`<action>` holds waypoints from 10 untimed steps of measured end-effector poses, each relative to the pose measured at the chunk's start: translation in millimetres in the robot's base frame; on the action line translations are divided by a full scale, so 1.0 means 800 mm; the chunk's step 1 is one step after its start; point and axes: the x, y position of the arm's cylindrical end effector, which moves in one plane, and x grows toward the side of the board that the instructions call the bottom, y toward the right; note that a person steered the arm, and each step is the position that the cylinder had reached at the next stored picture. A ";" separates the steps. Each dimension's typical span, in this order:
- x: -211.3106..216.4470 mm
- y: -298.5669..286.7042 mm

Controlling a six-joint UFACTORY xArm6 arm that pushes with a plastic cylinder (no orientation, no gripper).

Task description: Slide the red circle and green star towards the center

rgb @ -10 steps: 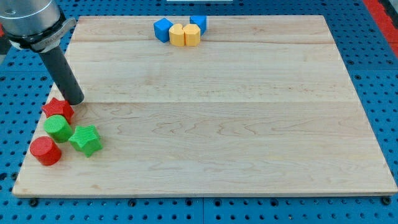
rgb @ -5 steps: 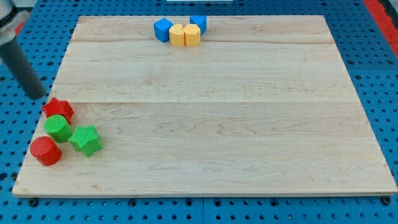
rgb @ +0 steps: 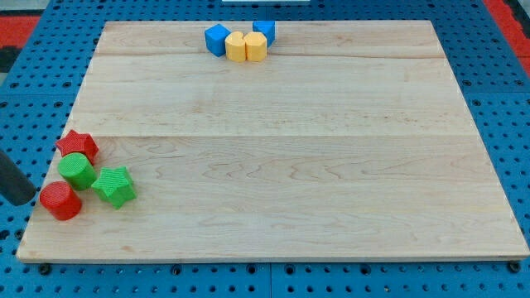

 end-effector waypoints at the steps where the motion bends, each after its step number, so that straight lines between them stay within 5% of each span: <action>1: 0.025 0.013; 6: -0.069 0.210; 7: -0.011 0.203; 8: 0.009 0.103; 9: 0.010 0.003; 10: -0.013 0.001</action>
